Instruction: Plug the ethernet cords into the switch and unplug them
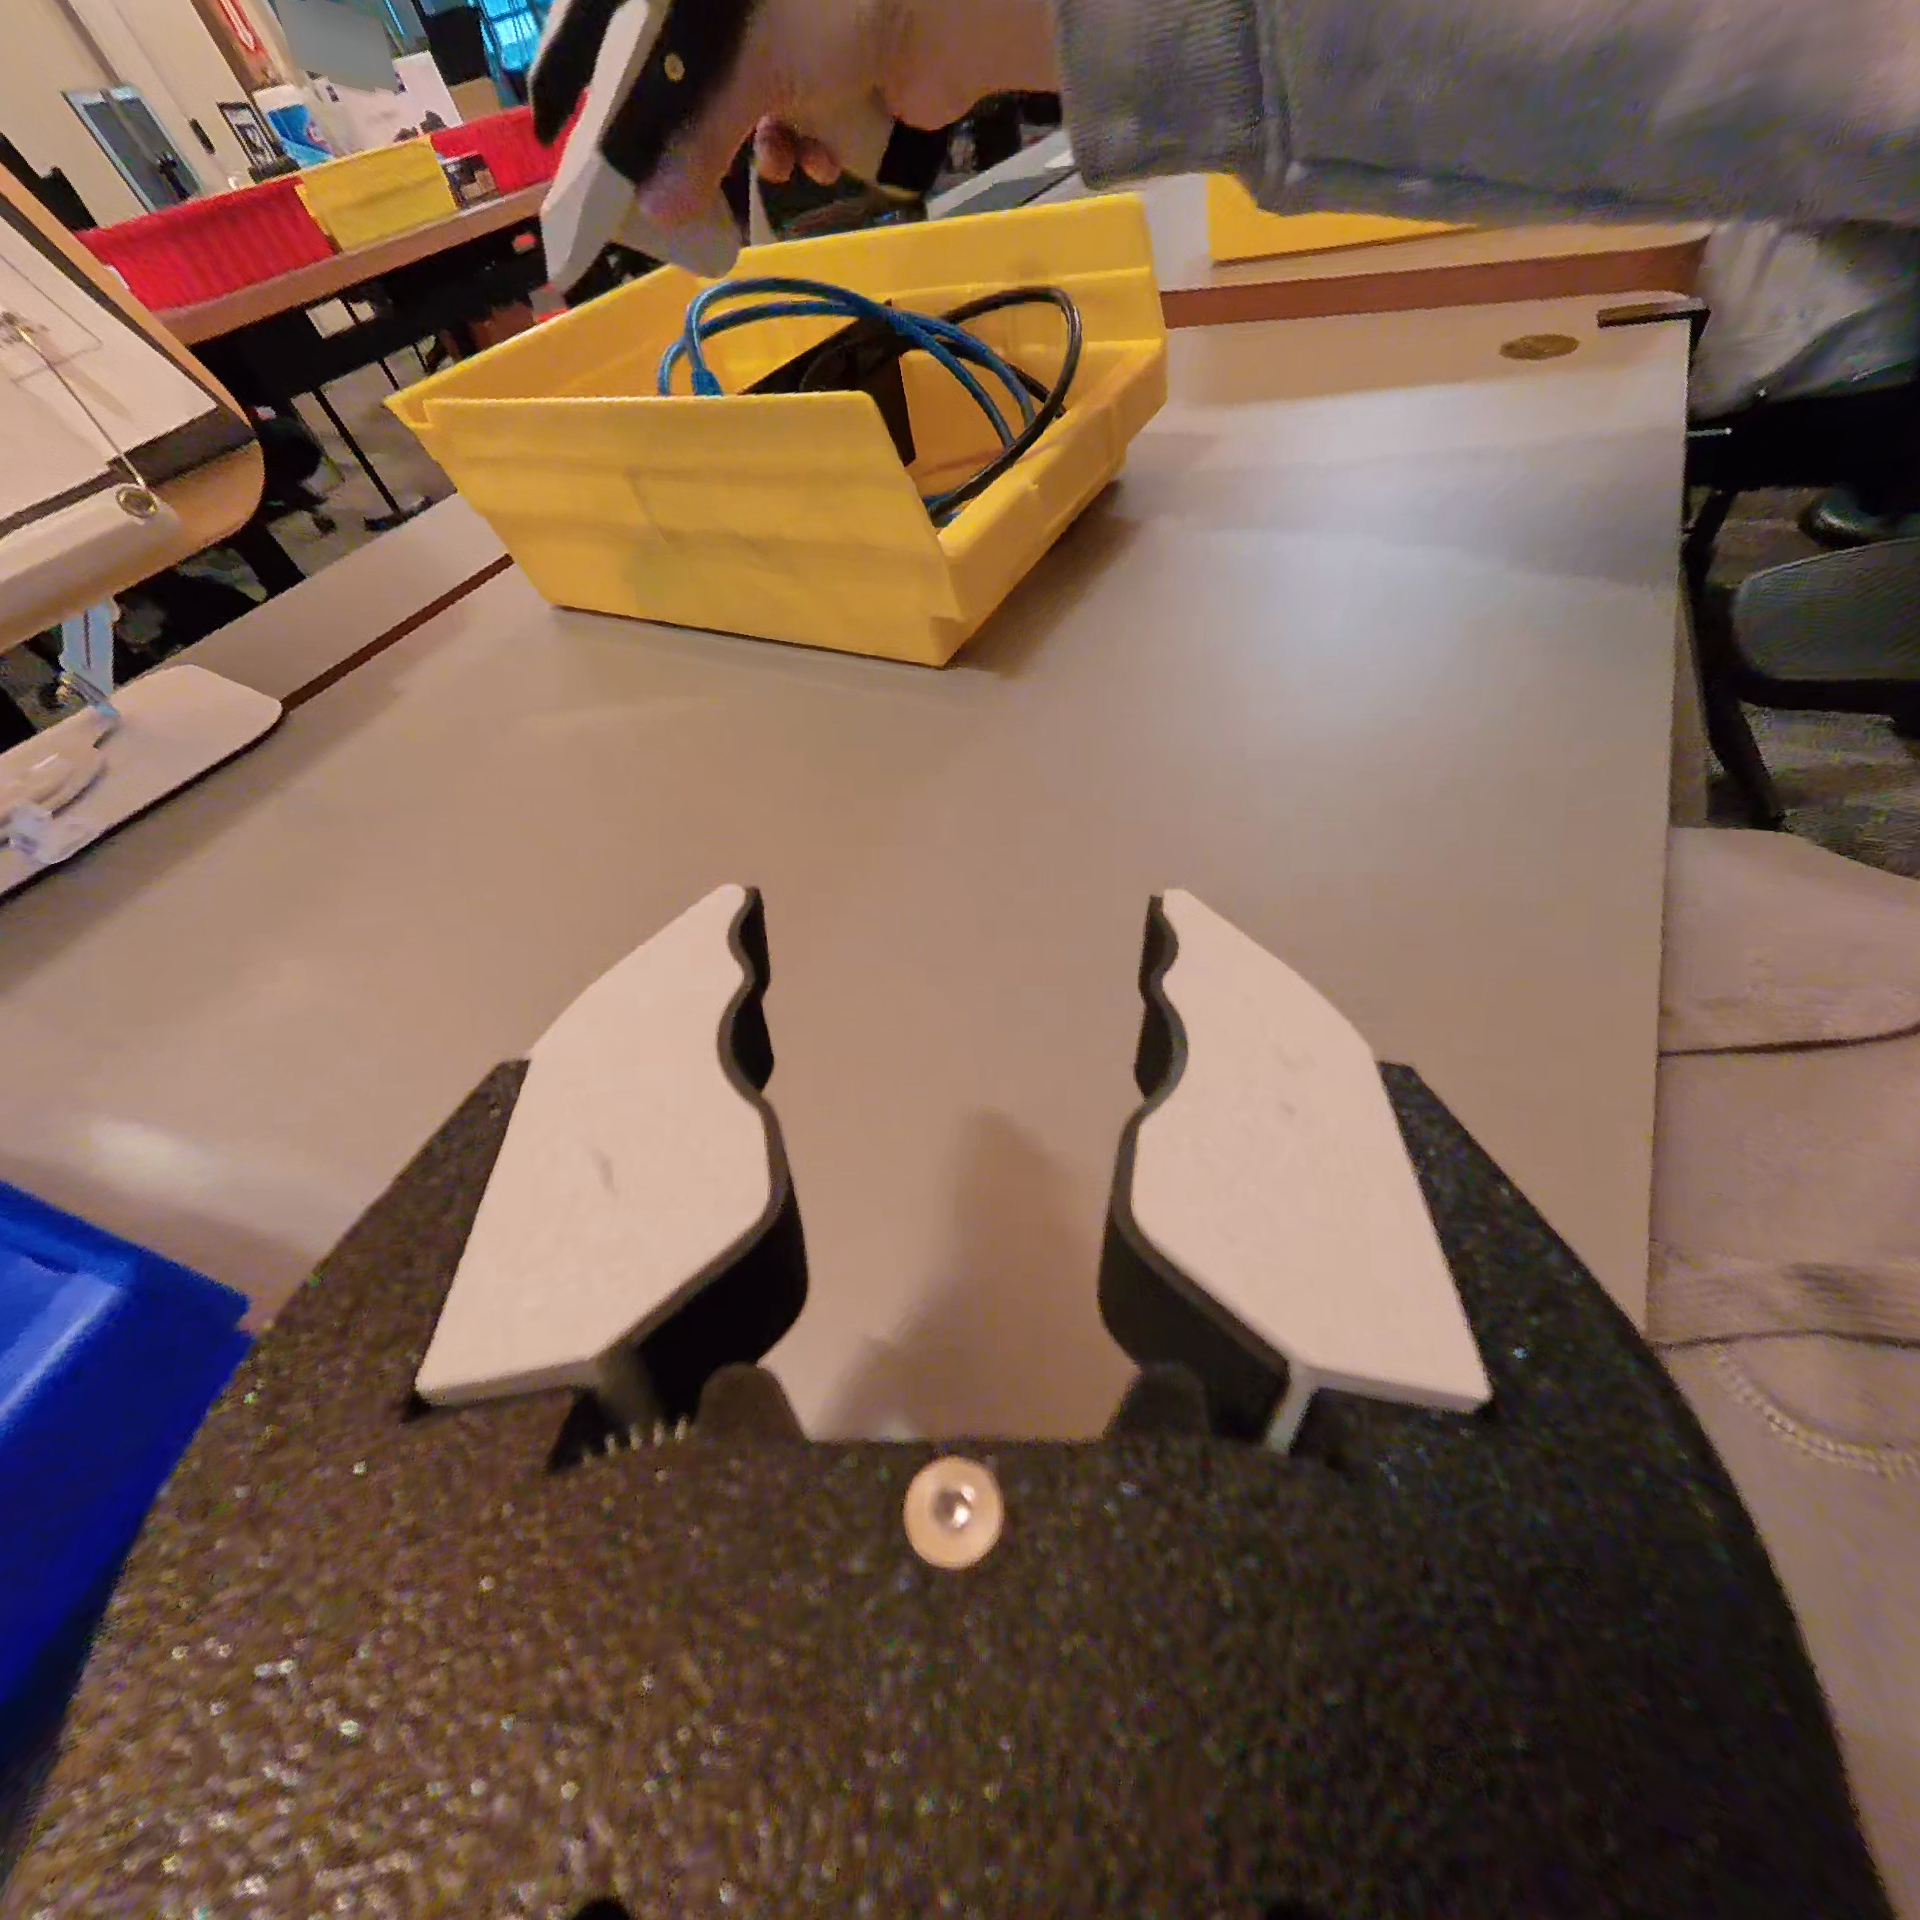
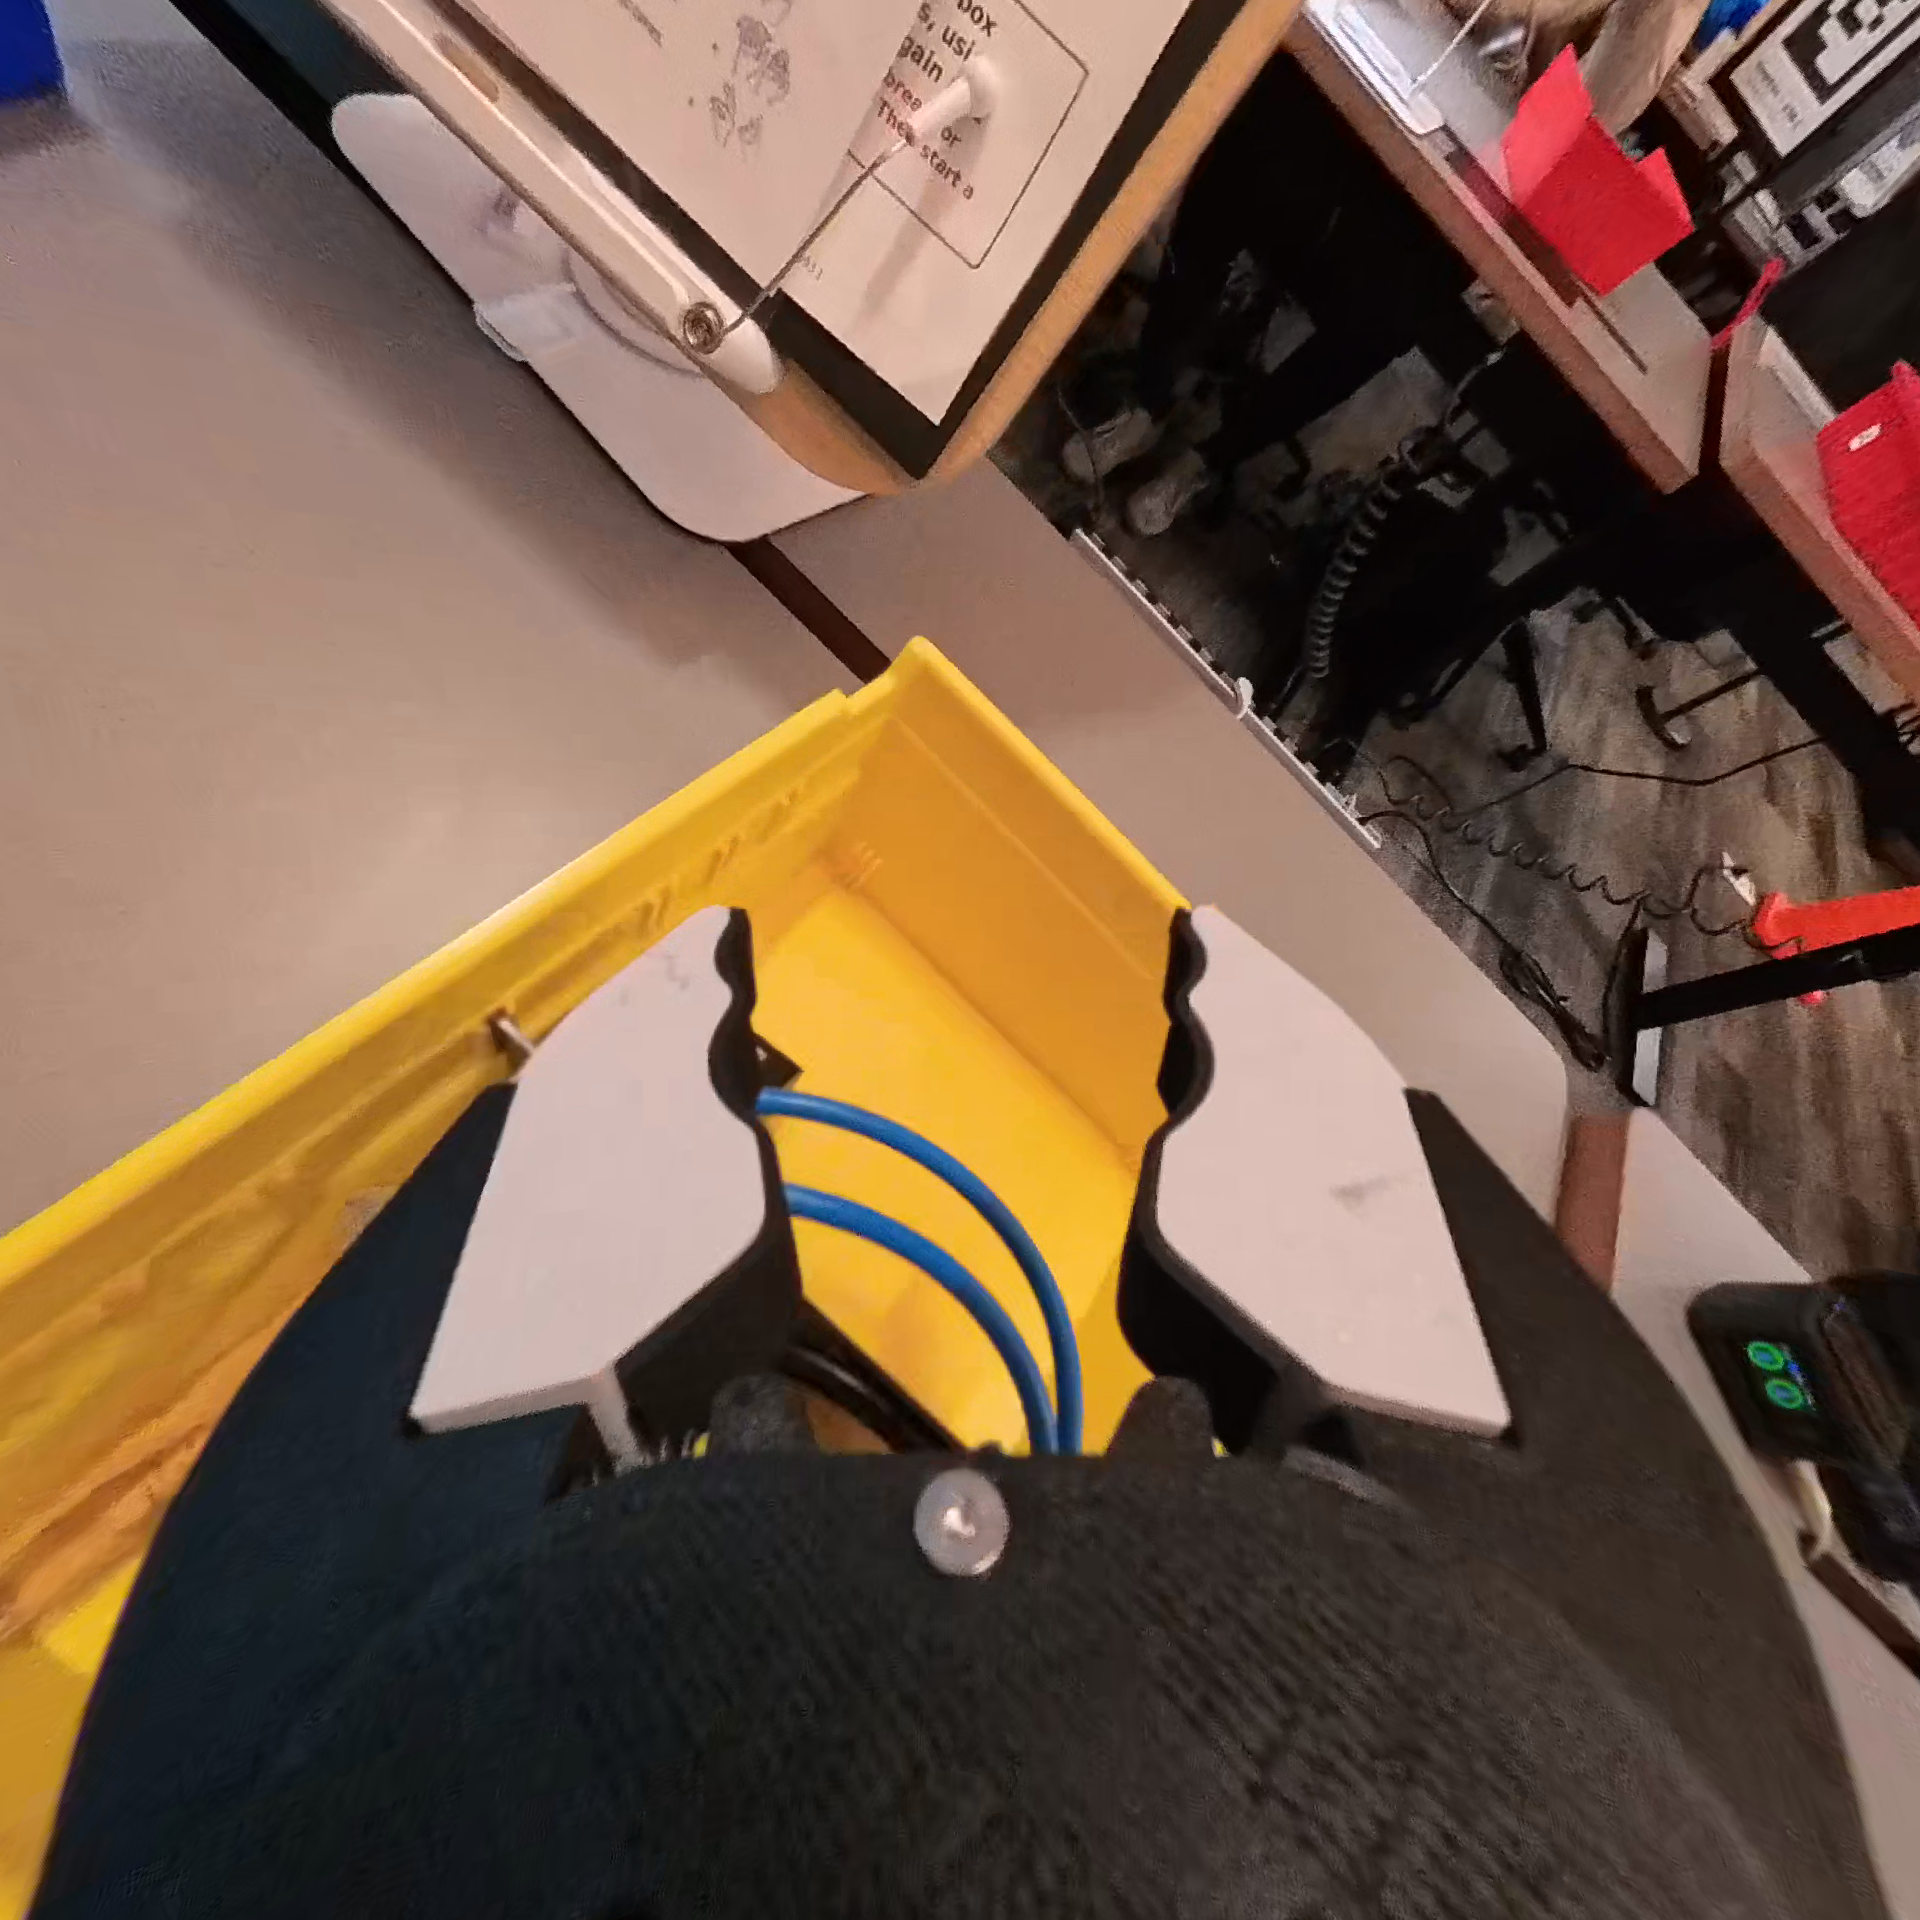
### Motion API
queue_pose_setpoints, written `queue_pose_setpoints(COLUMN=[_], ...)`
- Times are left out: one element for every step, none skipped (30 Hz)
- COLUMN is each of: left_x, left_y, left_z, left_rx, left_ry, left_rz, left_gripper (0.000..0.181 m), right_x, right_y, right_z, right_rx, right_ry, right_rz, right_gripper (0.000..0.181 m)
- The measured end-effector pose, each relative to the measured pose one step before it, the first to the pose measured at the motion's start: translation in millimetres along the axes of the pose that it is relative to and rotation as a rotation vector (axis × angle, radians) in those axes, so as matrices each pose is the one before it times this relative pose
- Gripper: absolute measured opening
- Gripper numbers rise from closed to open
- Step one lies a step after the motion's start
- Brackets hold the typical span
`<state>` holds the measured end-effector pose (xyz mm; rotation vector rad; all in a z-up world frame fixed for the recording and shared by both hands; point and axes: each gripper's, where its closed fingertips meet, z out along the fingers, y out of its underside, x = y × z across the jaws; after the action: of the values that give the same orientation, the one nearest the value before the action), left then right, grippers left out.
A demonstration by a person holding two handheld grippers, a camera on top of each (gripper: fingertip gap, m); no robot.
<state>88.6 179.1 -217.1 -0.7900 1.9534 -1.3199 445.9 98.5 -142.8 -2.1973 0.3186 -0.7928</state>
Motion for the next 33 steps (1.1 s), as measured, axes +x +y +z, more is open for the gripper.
queue_pose_setpoints(left_x=[-0.06, 0.03, 0.79, -0.21, 0.12, 0.63, 1.13, 2.43, 3.28, 3.11, 2.31, 1.81, 1.77, 2.14, -0.53, -3.98, -4.42, -4.07, -3.79, -4.4, -6.07, -6.16, -6.77, 1.3, -1.69, -9.84, -11.24, -11.22, -8.47, -4.26, -5.74, -5.29, -3.29], left_y=[0.5, -0.22, 0.02, 0.51, 0.53, 0.52, 0.03, -1.63, -3.43, -5.35, -7.0, -7.36, -6.75, -7.56, -8.73, -10.07, -11.7, -11.69, -10.42, -6.88, -2.92, 0.89, 2.59, -2.97, -3.24, 0.89, 0.41, 0.15, 2.99, 1.75, 4.04, 6.01, 7.49], left_z=[0.16, 0.76, 2.0, 2.29, 3.02, 3.74, 4.48, 5.12, 6.32, 8.05, 10.34, 13.01, 15.67, 17.52, 17.98, 17.24, 16.17, 14.52, 13.32, 12.78, 12.3, 11.3, 9.52, 4.94, 1.63, 1.87, 1.01, -0.55, -0.11, -1.84, -4.82, -8.07, -11.1], left_rx=[-0.0036, -0.0008, -0.0037, -0.0091, -0.0113, -0.0135, -0.0148, -0.0081, -0.0002, 0.004, 0.006, -0.0045, -0.0244, -0.0317, -0.0312, -0.0247, -0.0129, -0.0087, -0.0127, -0.0264, -0.0373, -0.0483, -0.0458, 0.0066, 0.0191, -0.0066, 0.012, 0.0316, 0.0178, 0.0265, 0.014, -0.0028, -0.0122], left_ry=[-0.0026, -0.0014, -0.0048, -0.0109, -0.0139, -0.0138, -0.013, -0.0056, 0.0003, -0.0002, -0.0036, -0.0055, -0.002, 0.0055, -0.0063, -0.0271, -0.0287, -0.0272, -0.0308, -0.0392, -0.049, -0.0455, -0.0445, 0.0161, -0.0037, -0.0579, -0.0575, -0.0384, -0.0005, 0.0358, 0.0195, 0.0124, 0.0236], left_rz=[-0.0079, -0.0057, -0.0051, -0.0026, 0.001, -0.001, -0.0078, -0.0189, -0.0319, -0.0405, -0.0444, -0.044, -0.0354, -0.0224, -0.021, -0.0306, -0.0402, -0.0456, -0.0331, -0.0019, 0.0174, 0.0279, 0.0442, 0.0466, 0.0352, 0.0291, 0.0292, -0.0102, -0.0236, -0.0009, -0.0033, -0.0098, 0.004], left_gripper=[0.068, 0.068, 0.068, 0.068, 0.068, 0.068, 0.068, 0.068, 0.068, 0.069, 0.069, 0.068, 0.07, 0.073, 0.076, 0.08, 0.083, 0.086, 0.086, 0.085, 0.084, 0.078, 0.07, 0.064, 0.038, 0.031, 0.024, 0.014, 0.008, 0.007, 0.007, 0.006, 0.006], right_x=[-0.16, -2.51, -4.14, -6.63, -9.99, -9.68, -6.62, -3.48, -3.37, -2.37, 0.18, 3.41, 5.5, 5.43, 4.57, 0.86, -1.71, -1.88, -0.55, 3.19, 4.04, 3.99, 1.96, 0.52, -0.96, -1.67, -1.25, -0.53, -0.55, -1.94, -2.11, -2.62, -2.72], right_y=[0.6, 0.56, 1.35, 3.02, 5.26, 6.59, 7.05, 7.68, 7.52, 7.98, 8.36, 5.08, 2.09, 2.28, 1.18, -2.03, -5.85, -5.42, -3.38, -2.77, -1.99, -1.67, -1.92, -0.13, -1.07, -1.59, -1.28, -2.55, -3.17, -3.27, -2.24, -1.53, -2.23], right_z=[-9.59, -12.38, -14.68, -16.19, -16.84, -17.07, -15.88, -14.44, -13.67, -12.02, -10.26, -6.75, -4.68, -4.54, -5.72, -4.39, -2.99, -2.86, -2.29, -2.92, -2.67, -3.0, -2.1, -0.48, -0.73, -1.27, -0.45, -0.9, -0.45, -1.08, -0.67, -1.4, -0.79], right_rx=[0.0181, 0.0255, 0.0289, 0.0275, 0.0254, 0.0243, 0.0252, 0.0266, 0.0218, 0.008, -0.0041, -0.0017, -0.0051, -0.0157, -0.0086, 0.0193, 0.0381, 0.0296, 0.0085, -0.0014, 0.0035, 0.0093, 0.0135, 0.0112, 0.0104, 0.0056, 0.0068, 0.0104, 0.011, 0.0099, 0.0044, 0.0013, 0.0026], right_ry=[0.0124, 0.0059, 0.0039, -0.0043, -0.0161, -0.0068, 0.0152, 0.0284, 0.0221, 0.0161, 0.0188, 0.0261, 0.0255, 0.0253, 0.0244, 0.0086, -0.0164, -0.0219, -0.0124, 0.0069, 0.014, 0.0113, 0.0024, -0.0142, -0.0187, -0.0155, -0.016, -0.0066, -0.005, -0.0065, -0.0105, -0.0095, -0.0075], right_rz=[0.0251, 0.0211, 0.0213, 0.0211, 0.0266, 0.0314, 0.031, 0.0361, 0.033, 0.0326, 0.0351, 0.0227, 0.0098, 0.0156, 0.0258, 0.0188, 0.001, -0.0076, -0.0109, -0.0109, -0.0078, 0.0007, 0.0088, 0.0227, 0.0233, 0.0185, 0.0127, 0.0038, -0.0019, -0.0055, -0.0051, -0.0045, -0.0068], right_gripper=[0.075, 0.073, 0.073, 0.073, 0.073, 0.073, 0.073, 0.072, 0.071, 0.071, 0.071, 0.071, 0.073, 0.077, 0.079, 0.079, 0.079, 0.078, 0.078, 0.078, 0.078, 0.078, 0.076, 0.076, 0.076, 0.074, 0.073, 0.073, 0.072, 0.071, 0.071, 0.07, 0.07])
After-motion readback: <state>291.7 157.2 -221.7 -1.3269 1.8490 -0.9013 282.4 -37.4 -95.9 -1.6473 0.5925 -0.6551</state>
